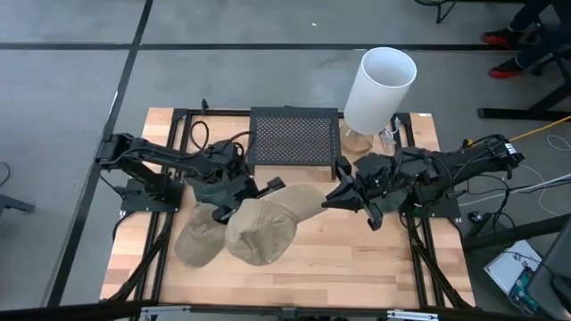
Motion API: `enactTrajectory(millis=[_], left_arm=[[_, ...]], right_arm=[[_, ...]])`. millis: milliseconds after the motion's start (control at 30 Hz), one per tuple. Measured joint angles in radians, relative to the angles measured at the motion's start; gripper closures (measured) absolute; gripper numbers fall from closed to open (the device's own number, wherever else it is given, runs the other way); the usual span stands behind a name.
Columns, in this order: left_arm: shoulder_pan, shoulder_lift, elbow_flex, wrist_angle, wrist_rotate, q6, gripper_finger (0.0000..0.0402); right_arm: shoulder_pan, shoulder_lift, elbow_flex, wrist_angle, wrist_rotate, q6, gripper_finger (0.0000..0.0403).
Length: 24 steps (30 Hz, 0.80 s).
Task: Pick & Place hat
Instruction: Put the right brown cap on the shelf
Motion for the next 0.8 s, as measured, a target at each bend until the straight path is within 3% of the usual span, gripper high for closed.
enactTrajectory(millis=[133,600,800], left_arm=[[-0.015,0.006,0.011,0.0,0.047,-0.023,0.04],[-0.077,0.006,0.011,0.0,0.071,0.044,0.04],[-0.057,0.006,0.011,0.001,-0.043,-0.001,0.04]], right_arm=[[0.0,-0.002,0.0,-0.054,0.085,-0.02,0.0389],[-0.002,0.062,0.002,-0.038,0.176,-0.077,0.0389],[-0.003,0.058,0.002,-0.022,0.134,-0.072,0.0389]])
